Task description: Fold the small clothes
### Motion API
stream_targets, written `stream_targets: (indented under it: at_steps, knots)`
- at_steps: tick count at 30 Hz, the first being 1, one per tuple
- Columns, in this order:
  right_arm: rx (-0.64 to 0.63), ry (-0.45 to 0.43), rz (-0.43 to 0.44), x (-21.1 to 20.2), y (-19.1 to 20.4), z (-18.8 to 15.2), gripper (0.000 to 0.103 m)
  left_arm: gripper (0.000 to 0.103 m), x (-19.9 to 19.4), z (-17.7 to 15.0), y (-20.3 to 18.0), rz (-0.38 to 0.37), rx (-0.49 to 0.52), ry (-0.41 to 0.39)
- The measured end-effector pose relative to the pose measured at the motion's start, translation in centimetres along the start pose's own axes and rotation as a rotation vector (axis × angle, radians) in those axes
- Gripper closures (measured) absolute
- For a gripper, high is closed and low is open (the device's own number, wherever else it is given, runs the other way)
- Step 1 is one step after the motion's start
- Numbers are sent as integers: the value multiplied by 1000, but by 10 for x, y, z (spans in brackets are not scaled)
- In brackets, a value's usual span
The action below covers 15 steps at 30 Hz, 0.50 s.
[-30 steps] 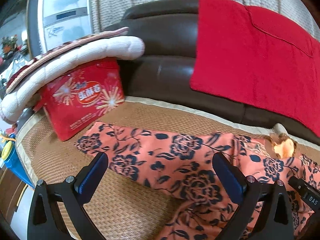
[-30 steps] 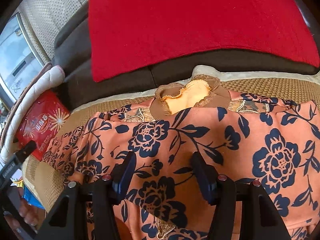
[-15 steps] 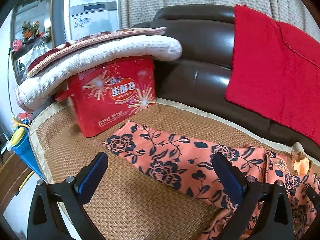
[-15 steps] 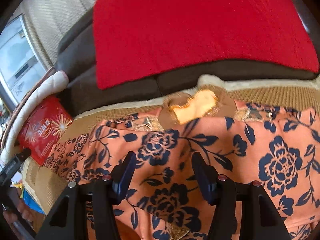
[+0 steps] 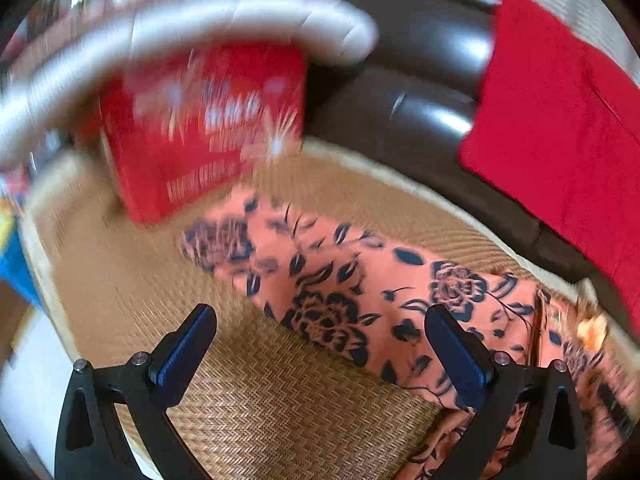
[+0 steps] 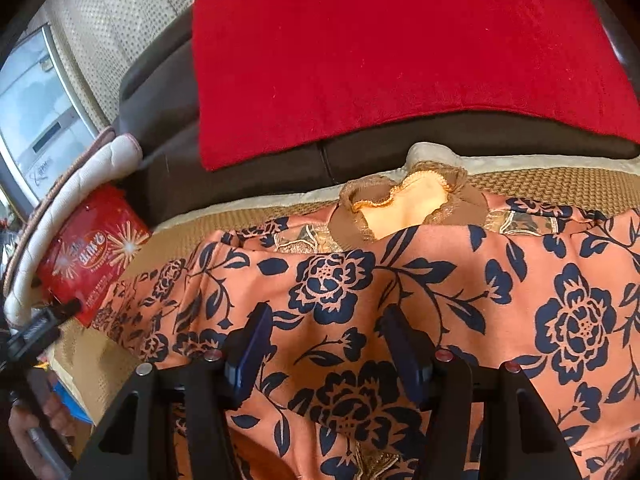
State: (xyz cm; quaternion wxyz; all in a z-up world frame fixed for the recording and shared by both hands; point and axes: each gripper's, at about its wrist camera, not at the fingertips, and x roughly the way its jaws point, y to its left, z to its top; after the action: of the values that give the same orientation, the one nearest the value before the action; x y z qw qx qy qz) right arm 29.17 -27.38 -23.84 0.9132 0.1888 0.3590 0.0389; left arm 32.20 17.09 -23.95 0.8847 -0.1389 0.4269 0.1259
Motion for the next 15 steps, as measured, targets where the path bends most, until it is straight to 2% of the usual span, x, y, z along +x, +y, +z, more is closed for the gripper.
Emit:
stream_targets:
  at_steps: [2,6,9,11,15]
  knots:
    - [6,-1,4,-5,-3,2,41,0,17,12,29,-22,-113,35]
    - [18,-8,-1,-14,-13,2,41,0,39,28,75,-98,-270,76]
    - [25,-10,-6,-18,-20,2,41,11,49,33,98,-144,-350,79]
    - [31,-10,-7,-20,-25,3,41,26,56,34,107,-163,-376,94]
    - [42,-10,-3,-23,-30,3,41,28,71,33,121,-200,-461,139]
